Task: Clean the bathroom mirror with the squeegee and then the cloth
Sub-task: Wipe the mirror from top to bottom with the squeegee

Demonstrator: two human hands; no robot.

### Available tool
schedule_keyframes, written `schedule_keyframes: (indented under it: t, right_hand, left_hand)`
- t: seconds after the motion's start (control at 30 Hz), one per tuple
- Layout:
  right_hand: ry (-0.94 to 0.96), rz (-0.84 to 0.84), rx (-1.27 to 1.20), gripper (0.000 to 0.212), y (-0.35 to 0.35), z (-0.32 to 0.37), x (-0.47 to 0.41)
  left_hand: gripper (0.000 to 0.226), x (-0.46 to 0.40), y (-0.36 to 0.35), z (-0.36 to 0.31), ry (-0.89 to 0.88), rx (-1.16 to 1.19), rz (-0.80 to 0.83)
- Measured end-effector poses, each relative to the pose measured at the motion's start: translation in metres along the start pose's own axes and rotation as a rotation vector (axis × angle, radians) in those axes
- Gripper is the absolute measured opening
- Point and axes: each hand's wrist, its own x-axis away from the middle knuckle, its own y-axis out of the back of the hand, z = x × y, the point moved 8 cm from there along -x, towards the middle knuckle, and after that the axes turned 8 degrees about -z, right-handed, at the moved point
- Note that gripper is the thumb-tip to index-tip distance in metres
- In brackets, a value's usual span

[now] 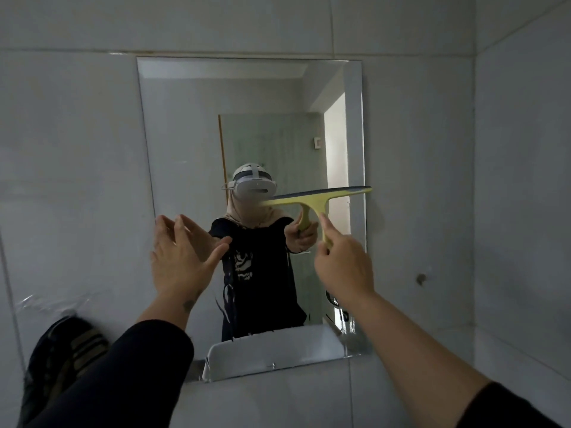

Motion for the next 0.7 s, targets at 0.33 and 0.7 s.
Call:
schedule_keyframes:
  t: [0.33,0.7]
  right_hand:
    - [0.081,0.025,-0.052,0.055,-0.039,0.062,0.028]
    - [0.453,0.263,0.182,0.061,-0.082,0.118,0.059]
  left_hand:
    - [0.066,-0.012,0.027,0.009,0.028,0.037,-0.075]
    - [0.06,-0.006,0.042,0.03,0.043,0.0,-0.075]
